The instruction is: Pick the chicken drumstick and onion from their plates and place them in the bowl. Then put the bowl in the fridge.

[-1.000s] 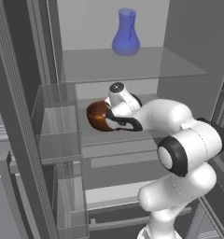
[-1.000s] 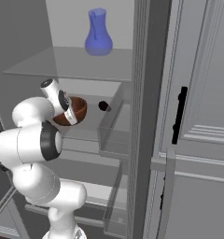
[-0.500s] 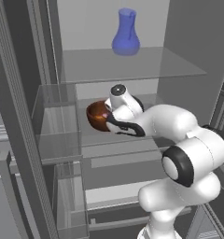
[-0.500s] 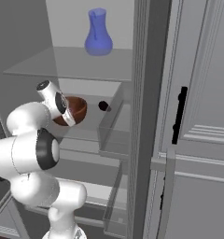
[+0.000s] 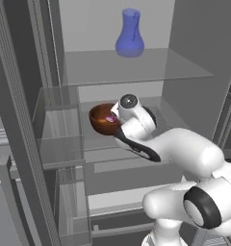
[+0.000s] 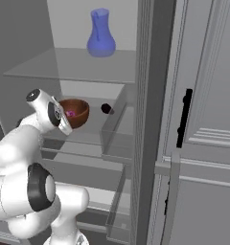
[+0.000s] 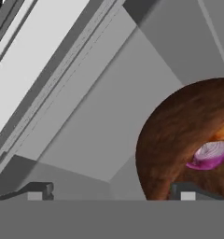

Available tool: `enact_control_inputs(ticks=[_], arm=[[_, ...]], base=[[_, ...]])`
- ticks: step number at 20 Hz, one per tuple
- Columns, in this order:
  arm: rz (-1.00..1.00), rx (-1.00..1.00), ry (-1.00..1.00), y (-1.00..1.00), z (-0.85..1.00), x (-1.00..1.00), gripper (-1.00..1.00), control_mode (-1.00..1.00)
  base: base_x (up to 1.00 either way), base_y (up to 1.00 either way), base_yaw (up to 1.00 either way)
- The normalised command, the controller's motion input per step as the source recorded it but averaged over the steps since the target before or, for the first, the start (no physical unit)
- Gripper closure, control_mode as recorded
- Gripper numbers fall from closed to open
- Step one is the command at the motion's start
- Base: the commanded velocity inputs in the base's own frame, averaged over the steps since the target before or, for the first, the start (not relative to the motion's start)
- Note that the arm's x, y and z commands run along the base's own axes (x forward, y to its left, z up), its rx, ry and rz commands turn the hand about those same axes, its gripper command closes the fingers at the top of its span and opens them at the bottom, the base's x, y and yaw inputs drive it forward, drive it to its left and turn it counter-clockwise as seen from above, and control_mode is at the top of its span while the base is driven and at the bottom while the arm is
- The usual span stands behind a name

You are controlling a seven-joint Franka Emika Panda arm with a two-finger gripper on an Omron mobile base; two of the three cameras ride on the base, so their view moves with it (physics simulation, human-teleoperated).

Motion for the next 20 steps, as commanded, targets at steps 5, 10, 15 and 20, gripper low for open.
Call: enact_control_inputs(ticks=[5,10,15,20], arm=[[0.0,0.0,0.0,0.0,0.72,-0.91,-1.0,-1.0],[-0.12,0.09,0.01,0.0,0.42,-1.0,-1.0,-1.0],[-0.19,0.19,0.0,0.0,0.21,-1.0,-1.0,-1.0],[-0.4,0.27,-0.05,-0.07,0.22,-1.0,-1.0,-1.0]], base=[[0.0,0.0,0.0],[0.0,0.0,0.0],[0.0,0.0,0.0],[0.0,0.0,0.0]])
